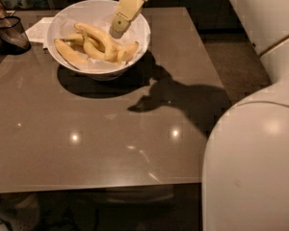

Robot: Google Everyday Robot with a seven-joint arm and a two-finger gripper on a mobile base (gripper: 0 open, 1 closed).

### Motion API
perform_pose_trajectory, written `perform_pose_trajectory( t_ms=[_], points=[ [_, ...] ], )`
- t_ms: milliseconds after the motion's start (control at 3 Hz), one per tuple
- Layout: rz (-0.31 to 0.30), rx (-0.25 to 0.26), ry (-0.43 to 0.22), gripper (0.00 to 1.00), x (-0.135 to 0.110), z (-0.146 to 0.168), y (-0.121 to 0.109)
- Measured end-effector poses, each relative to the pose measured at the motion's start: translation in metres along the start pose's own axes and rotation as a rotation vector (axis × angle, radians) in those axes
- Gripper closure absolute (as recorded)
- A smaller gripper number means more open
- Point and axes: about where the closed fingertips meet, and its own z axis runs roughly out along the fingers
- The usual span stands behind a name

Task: Pick banana from white bowl

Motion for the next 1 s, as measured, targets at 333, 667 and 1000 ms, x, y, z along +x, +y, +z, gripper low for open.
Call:
perform_pose_trajectory(
  t_ms=[333, 667, 1000],
  points=[
    [0.022, -0.029, -0.001, 0.0, -0.02, 0.023, -0.006],
    [0.041, -0.05, 0.003, 0.17, -0.042, 0.045, -0.012],
    [0.056, -0.061, 0.007, 0.32, -0.055, 0.061, -0.016]
  ],
)
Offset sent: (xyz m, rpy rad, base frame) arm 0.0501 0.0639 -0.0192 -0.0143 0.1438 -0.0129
